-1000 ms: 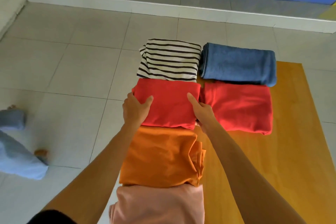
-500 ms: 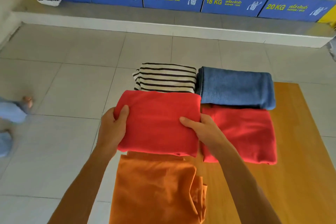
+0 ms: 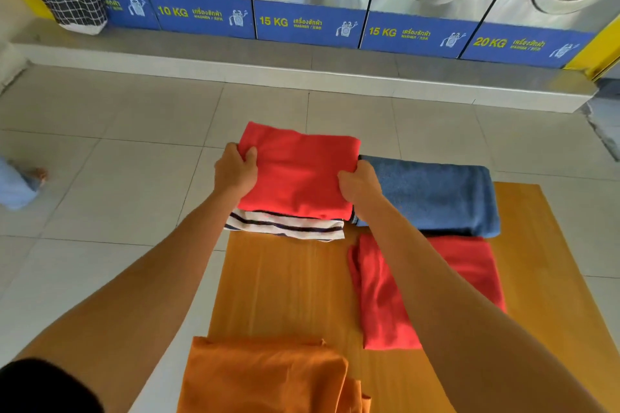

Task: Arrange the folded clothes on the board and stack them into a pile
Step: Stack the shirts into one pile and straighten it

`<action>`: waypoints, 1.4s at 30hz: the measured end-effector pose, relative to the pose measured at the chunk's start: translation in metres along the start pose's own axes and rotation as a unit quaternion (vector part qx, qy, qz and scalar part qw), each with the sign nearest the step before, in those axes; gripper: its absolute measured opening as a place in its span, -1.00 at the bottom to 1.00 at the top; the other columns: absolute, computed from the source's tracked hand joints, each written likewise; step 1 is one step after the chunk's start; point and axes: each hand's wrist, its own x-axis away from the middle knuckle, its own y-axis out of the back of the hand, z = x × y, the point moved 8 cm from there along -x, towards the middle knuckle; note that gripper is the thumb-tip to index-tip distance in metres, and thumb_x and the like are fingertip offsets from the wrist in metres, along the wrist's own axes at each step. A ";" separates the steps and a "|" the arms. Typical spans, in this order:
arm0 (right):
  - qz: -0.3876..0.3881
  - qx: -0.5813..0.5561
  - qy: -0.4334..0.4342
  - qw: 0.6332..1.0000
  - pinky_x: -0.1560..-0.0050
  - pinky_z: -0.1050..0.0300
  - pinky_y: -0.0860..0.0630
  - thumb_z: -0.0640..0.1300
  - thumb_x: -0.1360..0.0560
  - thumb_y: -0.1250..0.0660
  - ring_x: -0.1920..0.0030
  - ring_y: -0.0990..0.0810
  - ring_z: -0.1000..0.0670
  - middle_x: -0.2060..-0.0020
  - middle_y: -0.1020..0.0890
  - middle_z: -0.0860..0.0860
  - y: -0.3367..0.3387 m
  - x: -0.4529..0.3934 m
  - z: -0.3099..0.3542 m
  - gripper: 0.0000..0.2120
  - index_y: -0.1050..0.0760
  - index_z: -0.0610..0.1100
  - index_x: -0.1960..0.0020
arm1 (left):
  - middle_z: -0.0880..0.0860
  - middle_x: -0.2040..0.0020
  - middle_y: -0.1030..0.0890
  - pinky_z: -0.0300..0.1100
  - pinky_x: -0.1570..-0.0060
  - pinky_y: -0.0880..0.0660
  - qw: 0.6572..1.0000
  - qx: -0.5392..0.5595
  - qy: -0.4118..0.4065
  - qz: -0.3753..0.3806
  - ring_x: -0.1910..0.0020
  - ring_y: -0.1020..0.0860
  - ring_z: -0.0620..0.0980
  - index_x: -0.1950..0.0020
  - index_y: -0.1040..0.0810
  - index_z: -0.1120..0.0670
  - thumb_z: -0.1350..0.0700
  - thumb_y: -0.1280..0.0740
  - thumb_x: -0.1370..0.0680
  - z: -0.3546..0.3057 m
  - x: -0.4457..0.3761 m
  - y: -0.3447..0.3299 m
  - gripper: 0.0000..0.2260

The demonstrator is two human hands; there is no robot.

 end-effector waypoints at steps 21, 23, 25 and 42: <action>-0.026 0.062 0.018 0.998 0.29 0.13 -0.35 -0.13 -0.67 -0.11 0.16 -0.49 -0.05 0.06 -0.51 -0.11 -0.015 0.012 -0.025 -0.77 -0.43 -0.27 -0.16 | 0.24 -0.18 -0.53 -0.07 0.06 -0.38 0.998 -0.031 0.061 -0.005 -0.11 -0.53 0.22 -0.31 -0.39 0.25 -0.05 -0.08 -0.66 0.054 0.027 -0.004 -0.59; -0.026 0.064 0.016 0.998 0.36 0.16 -0.31 -0.12 -0.67 -0.11 0.21 -0.47 0.00 0.06 -0.52 -0.10 -0.014 0.018 -0.024 -0.76 -0.43 -0.27 -0.17 | 0.22 -0.22 -0.52 -0.06 0.04 -0.39 0.997 -0.029 0.068 0.014 -0.10 -0.51 0.17 -0.34 -0.37 0.23 -0.06 -0.10 -0.65 0.052 0.028 0.002 -0.58; -0.030 0.055 0.025 0.998 0.38 0.19 -0.30 -0.08 -0.67 -0.12 0.27 -0.47 0.05 0.12 -0.54 -0.03 -0.011 0.033 -0.023 -0.73 -0.44 -0.25 -0.19 | 0.19 -0.29 -0.50 -0.01 -0.07 -0.42 0.997 -0.030 0.063 0.018 -0.19 -0.51 0.19 -0.39 -0.35 0.19 -0.07 -0.12 -0.65 0.054 0.035 0.011 -0.57; -0.047 0.131 -0.099 0.985 -0.05 -0.03 -0.49 0.34 -0.48 -0.29 -0.10 -0.55 -0.11 -0.09 -0.55 -0.02 0.003 0.293 -0.211 -0.42 -0.43 -0.12 -0.23 | 0.16 -0.22 -0.53 0.00 0.00 -0.47 0.959 -0.088 0.231 0.141 -0.01 -0.50 0.07 -0.33 -0.35 0.15 -0.33 -0.14 -0.52 0.200 0.309 0.045 -0.37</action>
